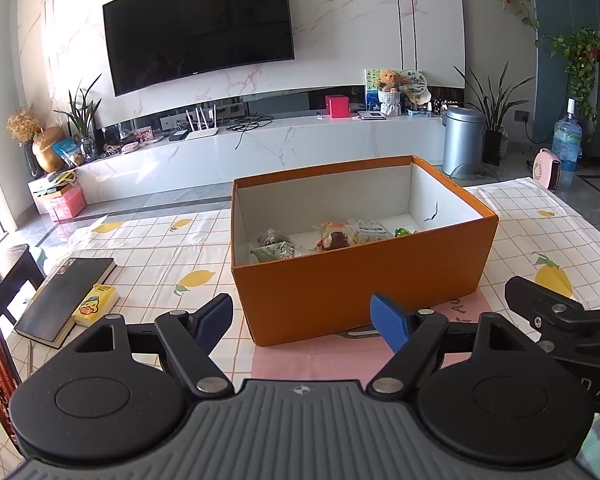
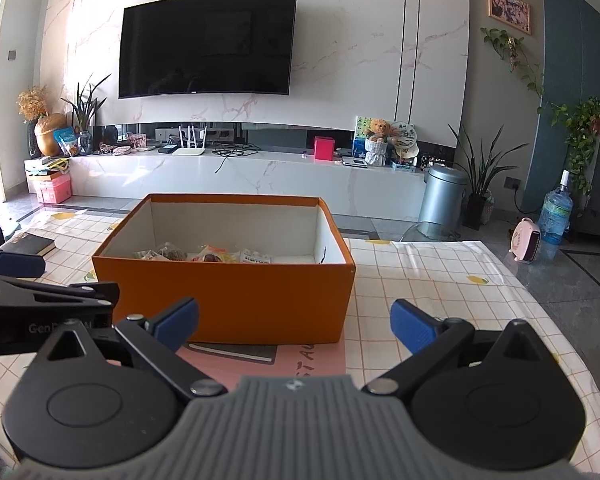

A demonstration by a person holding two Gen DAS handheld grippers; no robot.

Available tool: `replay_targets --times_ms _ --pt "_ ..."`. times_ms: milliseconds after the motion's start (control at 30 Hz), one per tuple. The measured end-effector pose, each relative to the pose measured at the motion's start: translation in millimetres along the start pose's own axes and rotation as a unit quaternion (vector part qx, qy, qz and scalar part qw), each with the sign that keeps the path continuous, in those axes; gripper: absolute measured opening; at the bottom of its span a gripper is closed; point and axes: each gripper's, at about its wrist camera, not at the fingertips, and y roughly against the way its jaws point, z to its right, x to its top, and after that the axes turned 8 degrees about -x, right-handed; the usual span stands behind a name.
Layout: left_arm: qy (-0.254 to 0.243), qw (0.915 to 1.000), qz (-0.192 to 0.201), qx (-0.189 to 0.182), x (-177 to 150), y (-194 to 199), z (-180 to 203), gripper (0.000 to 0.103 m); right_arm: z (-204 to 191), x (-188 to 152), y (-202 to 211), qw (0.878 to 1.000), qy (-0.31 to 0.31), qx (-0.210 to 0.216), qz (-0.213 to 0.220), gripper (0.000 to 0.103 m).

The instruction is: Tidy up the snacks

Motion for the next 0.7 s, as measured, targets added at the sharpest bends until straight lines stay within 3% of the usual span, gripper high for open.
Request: replay_targets --times_ms 700 --pt "0.002 1.0000 0.006 0.005 0.8 3.8 -0.5 0.092 -0.9 -1.1 -1.0 1.000 0.000 0.001 -0.006 0.099"
